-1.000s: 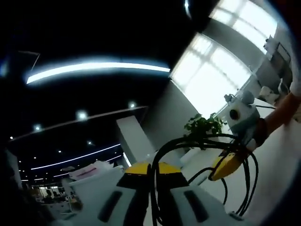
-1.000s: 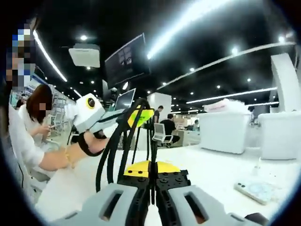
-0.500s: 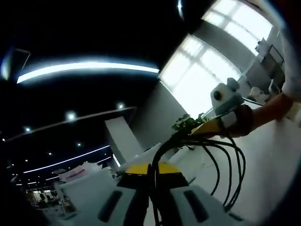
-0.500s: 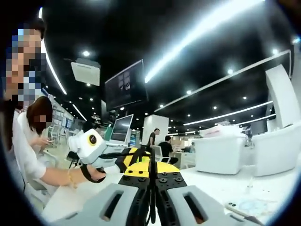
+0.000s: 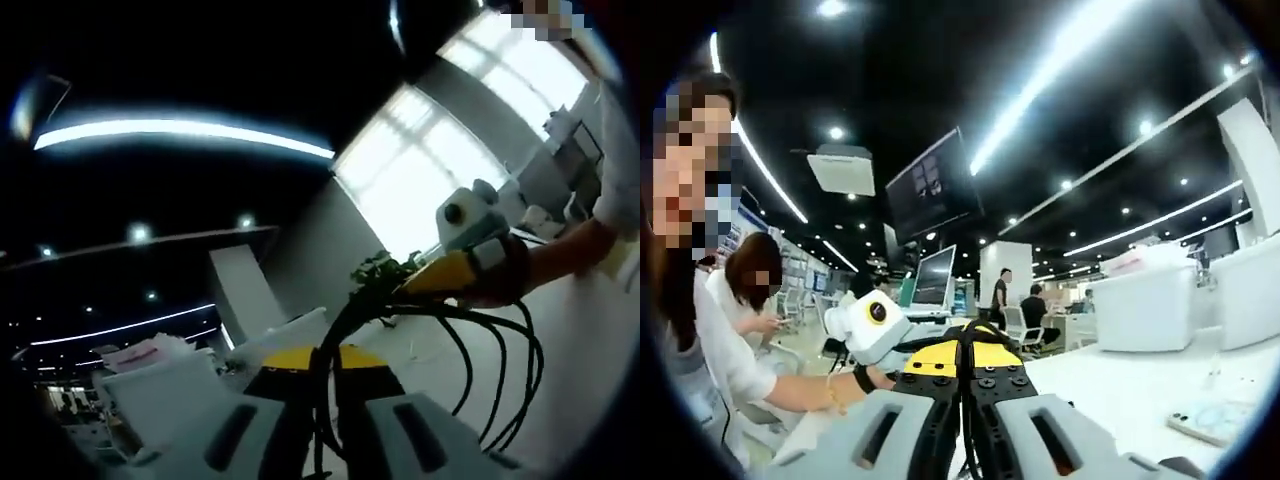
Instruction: Coil the Type-C to USB data cable on the desktop and secure it with Velcro straps.
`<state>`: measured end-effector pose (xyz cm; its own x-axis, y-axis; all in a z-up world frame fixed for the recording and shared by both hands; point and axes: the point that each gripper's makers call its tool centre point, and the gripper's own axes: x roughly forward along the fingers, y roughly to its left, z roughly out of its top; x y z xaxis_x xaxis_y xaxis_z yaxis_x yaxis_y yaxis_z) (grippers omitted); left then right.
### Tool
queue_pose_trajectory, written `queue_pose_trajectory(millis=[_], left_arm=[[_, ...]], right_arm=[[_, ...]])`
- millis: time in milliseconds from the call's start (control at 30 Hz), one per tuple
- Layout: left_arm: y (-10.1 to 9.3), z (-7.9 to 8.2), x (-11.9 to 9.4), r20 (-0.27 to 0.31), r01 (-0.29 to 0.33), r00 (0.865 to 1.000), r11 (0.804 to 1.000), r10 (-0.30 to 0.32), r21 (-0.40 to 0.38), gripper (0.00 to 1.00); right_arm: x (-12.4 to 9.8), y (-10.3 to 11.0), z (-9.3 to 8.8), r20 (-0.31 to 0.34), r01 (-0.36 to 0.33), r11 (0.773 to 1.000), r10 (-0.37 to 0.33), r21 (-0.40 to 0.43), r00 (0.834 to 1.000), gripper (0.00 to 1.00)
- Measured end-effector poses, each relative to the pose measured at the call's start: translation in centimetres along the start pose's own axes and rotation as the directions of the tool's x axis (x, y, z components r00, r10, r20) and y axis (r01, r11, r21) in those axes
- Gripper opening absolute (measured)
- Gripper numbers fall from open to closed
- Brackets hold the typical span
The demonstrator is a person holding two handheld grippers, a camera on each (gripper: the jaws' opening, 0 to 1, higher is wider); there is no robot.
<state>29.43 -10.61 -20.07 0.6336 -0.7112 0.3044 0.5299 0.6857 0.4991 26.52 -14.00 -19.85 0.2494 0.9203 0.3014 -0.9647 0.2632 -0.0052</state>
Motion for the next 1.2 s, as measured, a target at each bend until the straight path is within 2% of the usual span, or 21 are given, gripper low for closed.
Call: queue_pose_trajectory(millis=[100, 400, 433, 567, 633, 700, 767, 833, 867, 900, 933, 1033, 1133, 1200], left_arm=[[-0.3, 0.1, 0.0, 0.006, 0.009, 1.000, 1.000, -0.009, -0.006, 0.10], [-0.4, -0.1, 0.0, -0.006, 0.006, 1.000, 1.000, -0.006, 0.003, 0.10], [-0.4, -0.1, 0.0, -0.007, 0.007, 1.000, 1.000, -0.007, 0.006, 0.10], [-0.7, -0.1, 0.1, -0.010, 0.013, 1.000, 0.999, -0.013, 0.033, 0.10], [-0.9, -0.1, 0.1, -0.016, 0.017, 1.000, 0.997, -0.016, 0.070, 0.09], [-0.9, -0.2, 0.1, -0.031, 0.015, 0.999, 0.995, -0.012, 0.103, 0.08], [-0.7, -0.4, 0.2, -0.051, 0.002, 0.999, 0.993, 0.004, 0.117, 0.07], [-0.1, -0.9, 0.1, -0.082, -0.026, 0.996, 0.992, 0.036, 0.120, 0.07], [0.2, -1.1, 0.1, -0.094, -0.039, 0.994, 0.992, 0.050, 0.122, 0.06], [0.6, -1.4, -0.1, -0.113, -0.062, 0.991, 0.990, 0.077, 0.127, 0.06], [1.0, -1.7, -0.1, -0.127, -0.081, 0.987, 0.987, 0.099, 0.140, 0.06], [1.7, -2.1, -0.3, -0.154, -0.125, 0.977, 0.983, 0.146, 0.137, 0.06], [2.7, -2.7, -0.6, -0.194, -0.175, 0.959, 0.970, 0.207, 0.171, 0.06], [3.1, -3.0, -0.7, -0.216, -0.195, 0.948, 0.962, 0.234, 0.189, 0.06]], right_arm=[[0.0, 0.6, 0.0, 0.010, -0.039, 0.996, 0.039, 0.074, 0.999, 0.01], [-0.1, 1.0, -0.1, -0.005, -0.072, 0.989, 0.073, 0.132, 0.997, 0.01], [-0.1, 1.1, -0.2, -0.006, -0.086, 0.984, 0.088, 0.158, 0.996, 0.01], [-0.1, 1.4, -0.2, -0.005, -0.107, 0.972, 0.110, 0.210, 0.994, 0.01], [-0.2, 1.8, -0.4, -0.002, -0.123, 0.960, 0.128, 0.253, 0.992, 0.01], [-0.2, 1.8, -0.5, -0.003, -0.116, 0.960, 0.120, 0.254, 0.993, 0.02], [-0.1, 1.1, -0.5, -0.017, -0.064, 0.976, 0.069, 0.206, 0.997, 0.02], [-0.1, -0.1, -0.3, -0.015, 0.017, 0.995, -0.016, 0.094, 1.000, 0.03], [-0.2, -0.6, -0.1, -0.006, 0.063, 0.998, -0.063, 0.029, 0.998, 0.04], [-0.3, -1.0, 0.1, -0.006, 0.104, 0.994, -0.104, -0.028, 0.995, 0.06], [-0.4, -1.2, 0.2, -0.011, 0.123, 0.991, -0.124, -0.056, 0.992, 0.12], [-0.4, -1.9, 0.2, -0.034, 0.173, 0.981, -0.177, -0.092, 0.984, 0.27], [0.0, -1.8, 0.0, -0.054, 0.202, 0.964, -0.214, -0.175, 0.975, 0.33], [0.7, -0.9, -0.4, -0.068, 0.201, 0.957, -0.219, -0.209, 0.973, 0.37]])
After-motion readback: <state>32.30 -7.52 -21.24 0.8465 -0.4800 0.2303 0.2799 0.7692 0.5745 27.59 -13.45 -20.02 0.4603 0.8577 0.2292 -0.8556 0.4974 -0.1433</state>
